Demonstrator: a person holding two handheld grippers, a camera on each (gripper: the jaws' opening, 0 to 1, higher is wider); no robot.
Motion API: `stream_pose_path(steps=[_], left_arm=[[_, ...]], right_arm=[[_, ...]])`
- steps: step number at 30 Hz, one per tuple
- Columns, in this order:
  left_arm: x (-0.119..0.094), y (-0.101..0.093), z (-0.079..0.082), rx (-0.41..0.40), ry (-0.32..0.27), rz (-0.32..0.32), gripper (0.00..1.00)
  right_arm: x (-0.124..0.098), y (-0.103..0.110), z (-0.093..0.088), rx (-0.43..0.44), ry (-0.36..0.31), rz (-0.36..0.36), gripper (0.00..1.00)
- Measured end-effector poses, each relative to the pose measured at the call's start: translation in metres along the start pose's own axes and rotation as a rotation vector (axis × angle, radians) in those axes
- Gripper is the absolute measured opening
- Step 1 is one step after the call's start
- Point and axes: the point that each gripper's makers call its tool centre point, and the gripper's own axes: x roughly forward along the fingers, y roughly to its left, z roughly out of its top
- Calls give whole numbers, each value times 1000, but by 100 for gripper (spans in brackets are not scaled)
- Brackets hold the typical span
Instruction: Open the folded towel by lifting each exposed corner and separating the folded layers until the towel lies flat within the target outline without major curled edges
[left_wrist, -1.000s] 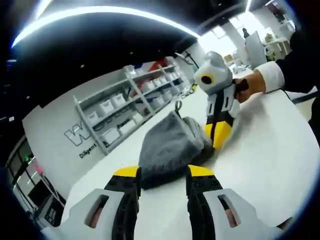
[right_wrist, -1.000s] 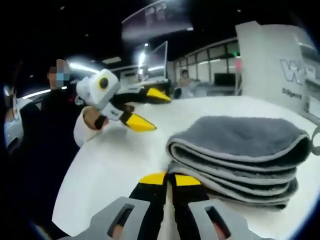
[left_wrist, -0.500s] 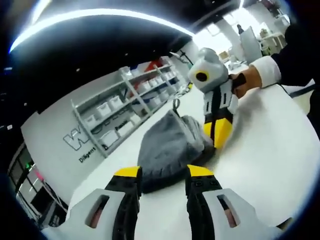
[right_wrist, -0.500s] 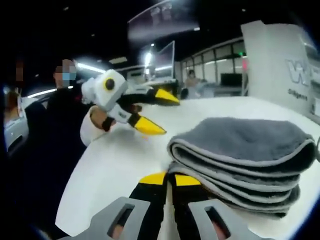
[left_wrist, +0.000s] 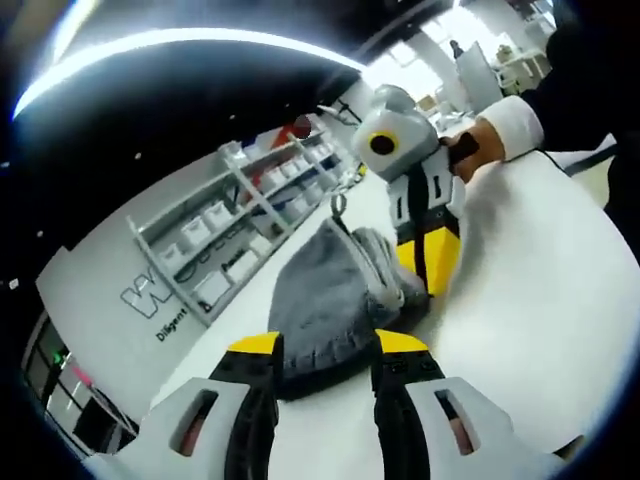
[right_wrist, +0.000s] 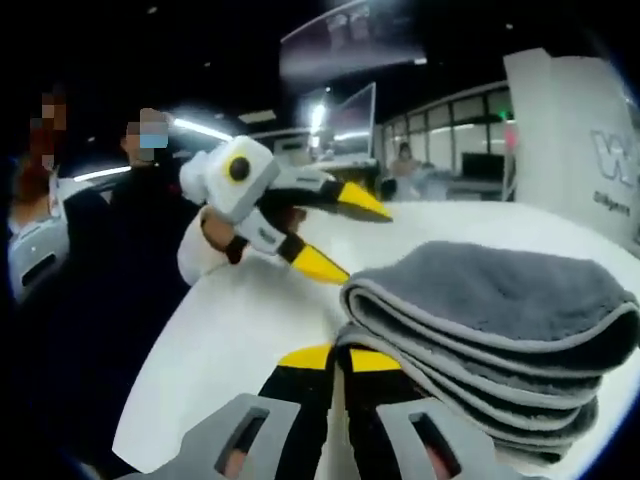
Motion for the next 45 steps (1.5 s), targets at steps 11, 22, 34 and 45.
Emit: stream_pose_path(steps=[11,22,34,45], left_arm=[[0,-17,9,-10,-17,-41,32],[1,-19,6,22,-18,-55,30],[1,-24,7,35,-18,-70,29],[1,-31,3,52,-6,-109,30]], right_arm=[[2,9,0,-25,4,30,0],[4,17,0,-39,5,57,0],[4,21,0,-45,8,73,0],[3,19,0,-45,8,82,0]])
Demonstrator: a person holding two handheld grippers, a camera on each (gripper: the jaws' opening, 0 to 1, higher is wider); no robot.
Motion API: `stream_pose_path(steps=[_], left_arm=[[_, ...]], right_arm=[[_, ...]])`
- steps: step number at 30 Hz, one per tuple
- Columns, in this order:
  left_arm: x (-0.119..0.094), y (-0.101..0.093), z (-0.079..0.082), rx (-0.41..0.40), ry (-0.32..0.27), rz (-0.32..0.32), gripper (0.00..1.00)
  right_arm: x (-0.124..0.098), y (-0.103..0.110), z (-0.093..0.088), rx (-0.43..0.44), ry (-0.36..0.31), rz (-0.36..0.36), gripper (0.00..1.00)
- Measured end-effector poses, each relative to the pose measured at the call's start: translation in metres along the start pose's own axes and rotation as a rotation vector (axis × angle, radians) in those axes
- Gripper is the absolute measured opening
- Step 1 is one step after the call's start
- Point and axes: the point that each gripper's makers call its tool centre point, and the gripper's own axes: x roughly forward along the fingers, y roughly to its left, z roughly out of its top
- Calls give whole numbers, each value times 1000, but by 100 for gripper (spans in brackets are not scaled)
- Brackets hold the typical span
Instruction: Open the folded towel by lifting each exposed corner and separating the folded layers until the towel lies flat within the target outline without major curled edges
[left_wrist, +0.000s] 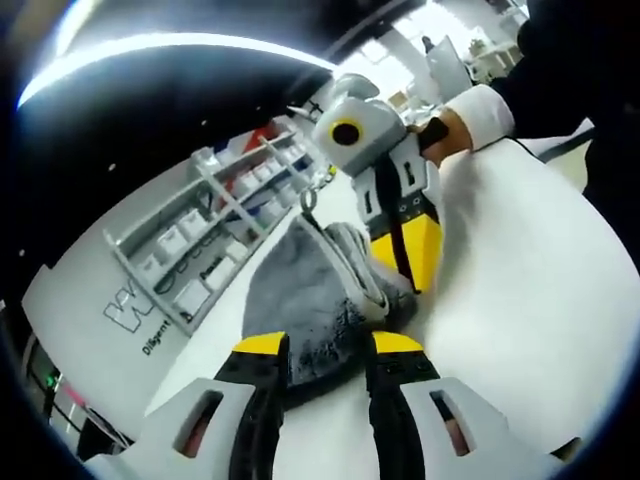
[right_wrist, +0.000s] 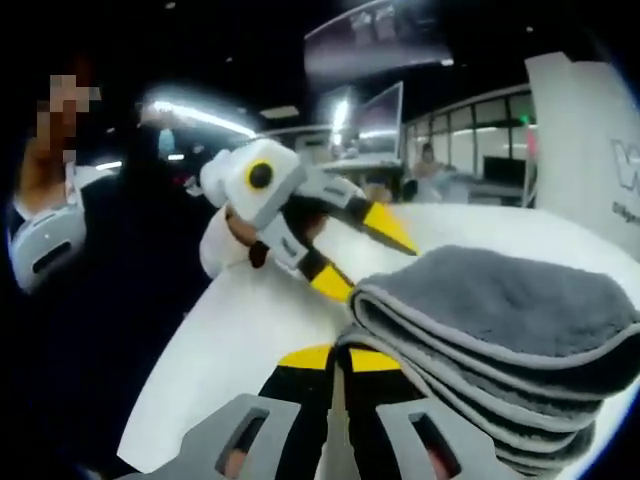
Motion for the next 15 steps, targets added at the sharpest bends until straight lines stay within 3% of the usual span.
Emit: stream_pose_path(steps=[15], left_arm=[[1,-1,1,26,2,-3,34]], right_arm=[[1,9,-1,-8,7,39,0]])
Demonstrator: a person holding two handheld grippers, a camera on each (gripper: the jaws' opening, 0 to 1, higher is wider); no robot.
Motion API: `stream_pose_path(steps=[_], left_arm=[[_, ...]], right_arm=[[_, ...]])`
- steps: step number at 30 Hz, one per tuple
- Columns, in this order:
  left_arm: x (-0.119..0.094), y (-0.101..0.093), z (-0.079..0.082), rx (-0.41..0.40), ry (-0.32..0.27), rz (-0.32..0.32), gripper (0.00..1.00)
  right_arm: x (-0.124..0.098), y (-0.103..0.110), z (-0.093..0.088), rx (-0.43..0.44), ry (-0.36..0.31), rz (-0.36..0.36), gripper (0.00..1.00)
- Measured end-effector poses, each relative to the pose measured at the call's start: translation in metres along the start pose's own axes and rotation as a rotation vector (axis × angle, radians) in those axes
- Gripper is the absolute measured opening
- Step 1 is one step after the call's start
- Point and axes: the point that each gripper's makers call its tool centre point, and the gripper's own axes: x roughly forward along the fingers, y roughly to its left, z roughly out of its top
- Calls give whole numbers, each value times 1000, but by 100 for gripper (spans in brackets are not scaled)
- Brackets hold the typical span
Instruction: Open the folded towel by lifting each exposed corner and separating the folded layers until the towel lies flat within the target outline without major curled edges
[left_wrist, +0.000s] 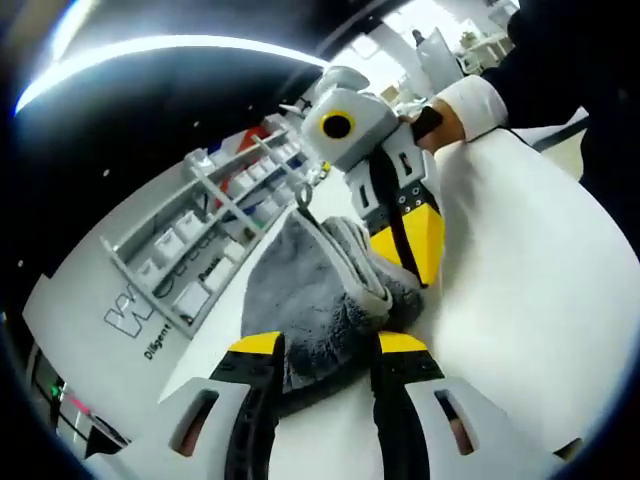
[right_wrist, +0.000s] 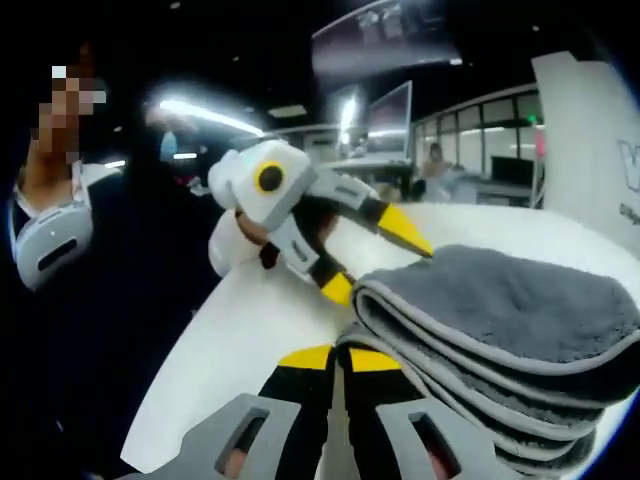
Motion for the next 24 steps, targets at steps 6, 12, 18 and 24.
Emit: stream_pose_path(steps=[6,12,18,24], left_arm=[[-1,3,3,5,-12,11,34],[-2,1,8,-4,-29,12,33],[-1,-3,8,-2,-25,-3,33],[-1,-5,9,-1,-30,-8,33]], right_arm=[[0,2,-2,1,6,11,0],[1,6,-3,-4,12,25,0],[2,8,-2,-5,15,42,0],[3,12,-3,-7,20,55,0]])
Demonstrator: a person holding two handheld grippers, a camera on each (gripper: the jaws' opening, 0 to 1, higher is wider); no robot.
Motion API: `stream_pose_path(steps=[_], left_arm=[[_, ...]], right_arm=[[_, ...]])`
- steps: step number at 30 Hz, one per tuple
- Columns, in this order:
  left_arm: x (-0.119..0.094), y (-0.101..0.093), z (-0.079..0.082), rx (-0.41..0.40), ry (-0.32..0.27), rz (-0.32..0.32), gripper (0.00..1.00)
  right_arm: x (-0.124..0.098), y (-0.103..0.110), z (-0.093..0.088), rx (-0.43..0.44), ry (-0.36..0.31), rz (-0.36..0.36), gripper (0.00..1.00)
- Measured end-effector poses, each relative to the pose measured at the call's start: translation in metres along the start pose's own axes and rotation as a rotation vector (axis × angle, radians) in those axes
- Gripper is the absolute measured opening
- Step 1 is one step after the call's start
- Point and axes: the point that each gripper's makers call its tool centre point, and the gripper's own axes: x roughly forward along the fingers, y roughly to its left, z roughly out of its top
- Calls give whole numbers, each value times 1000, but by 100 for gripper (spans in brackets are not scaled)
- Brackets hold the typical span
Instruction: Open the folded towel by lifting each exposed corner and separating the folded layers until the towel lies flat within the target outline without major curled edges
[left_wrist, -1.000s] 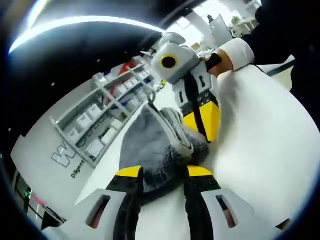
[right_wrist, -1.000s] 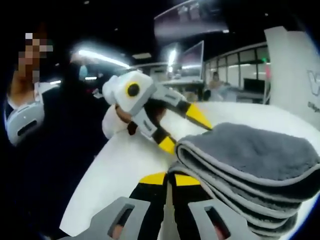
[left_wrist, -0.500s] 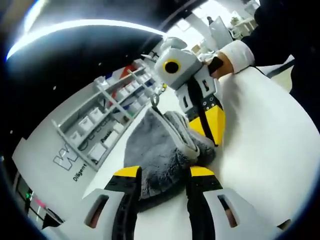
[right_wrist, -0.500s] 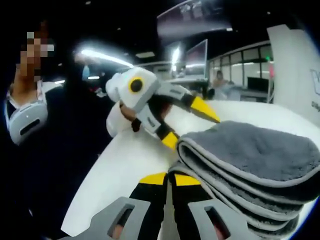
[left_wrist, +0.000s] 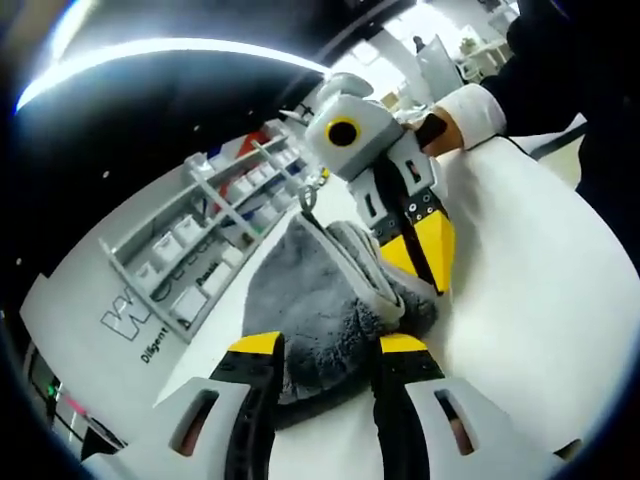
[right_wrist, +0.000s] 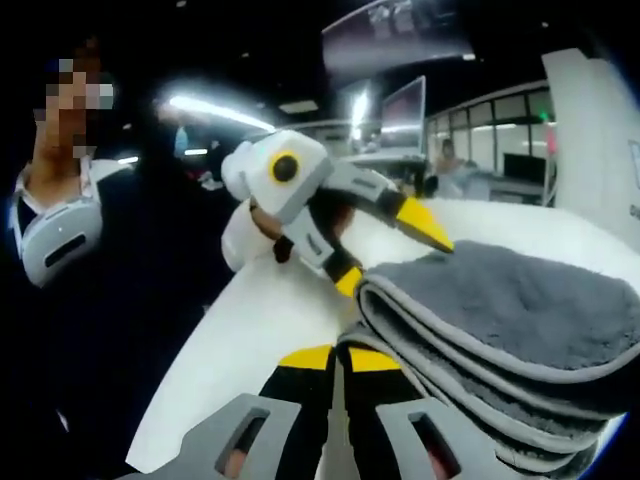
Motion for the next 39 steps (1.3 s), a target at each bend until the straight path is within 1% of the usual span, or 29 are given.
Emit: stream_pose_path(steps=[11,14,16,18,22,25,28,30,32,36,37,38,39], left_arm=[[1,-4,7,13,-25,-4,30],[1,-3,7,-9,-22,-2,25],[0,-1,7,-9,-21,9,23],[-1,0,9,-9,-29,17,20],[-2,3,11,-40,-43,25,13],[-2,2,10,-62,-37,29,12],[-3,7,10,-81,-40,51,11],[-5,11,9,-119,-43,66,11],[-6,15,8,-139,-40,81,10],[-7,18,8,-168,-39,97,10],[-7,19,8,-174,-36,106,10],[-9,25,9,-166,-38,140,9],[-10,27,11,-172,-46,149,9]], right_arm=[[3,10,-4,4,15,49,0],[4,12,-4,-4,16,47,0],[5,13,-4,-6,17,47,0],[5,14,-5,-6,18,47,0],[5,14,-5,-24,24,42,0],[5,14,-5,-32,29,37,0],[4,13,-6,-26,30,38,0],[3,13,-6,-20,31,39,0],[3,13,-6,-18,31,39,0],[2,11,-7,-13,33,39,0],[1,10,-6,-14,33,38,0],[0,9,-7,-10,32,40,0],[-1,8,-7,2,32,43,0]])
